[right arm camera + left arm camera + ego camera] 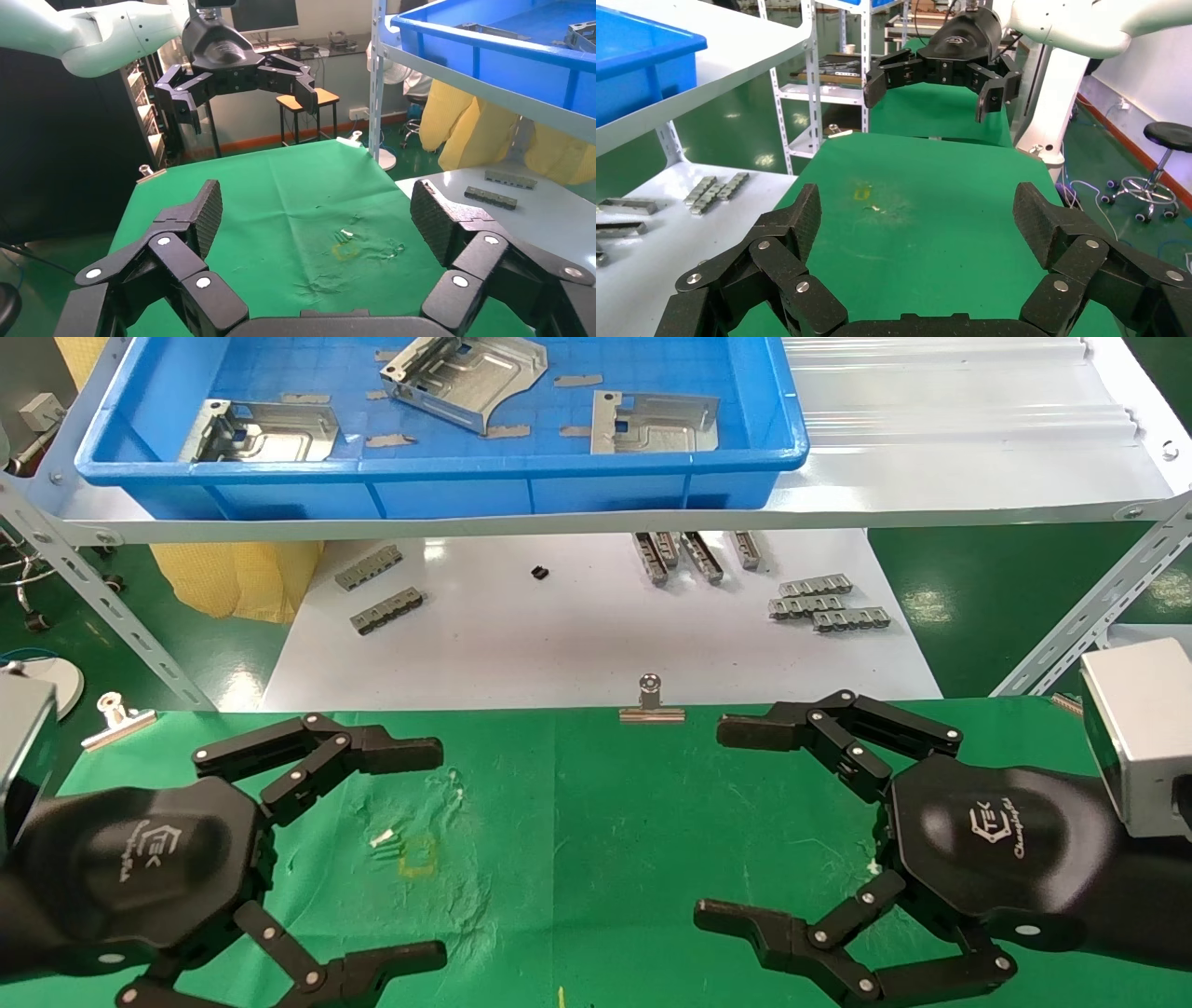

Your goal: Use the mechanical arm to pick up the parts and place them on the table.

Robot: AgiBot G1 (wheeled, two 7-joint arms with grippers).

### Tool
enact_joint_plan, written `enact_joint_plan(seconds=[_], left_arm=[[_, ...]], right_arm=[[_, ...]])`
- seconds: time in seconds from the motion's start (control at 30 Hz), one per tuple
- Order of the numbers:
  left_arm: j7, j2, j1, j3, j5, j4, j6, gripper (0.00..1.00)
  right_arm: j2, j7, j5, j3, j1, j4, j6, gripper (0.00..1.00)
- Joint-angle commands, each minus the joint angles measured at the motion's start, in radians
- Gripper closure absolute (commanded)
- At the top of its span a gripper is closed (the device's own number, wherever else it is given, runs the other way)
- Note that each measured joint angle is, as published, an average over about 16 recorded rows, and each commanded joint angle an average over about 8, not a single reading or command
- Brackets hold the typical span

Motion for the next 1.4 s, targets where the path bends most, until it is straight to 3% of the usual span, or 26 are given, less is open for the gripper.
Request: enact_joint_plan(seconds=[0.03, 1.4], left_arm=[[0.000, 0.000, 0.000, 0.000, 0.000, 0.000, 0.000, 0.00], [0.000, 0.000, 0.000, 0.000, 0.000, 0.000, 0.000, 0.00]], right_arm=[[0.000, 0.000, 0.000, 0.000, 0.000, 0.000, 0.000, 1.00], [0.000, 0.000, 0.000, 0.000, 0.000, 0.000, 0.000, 1.00]])
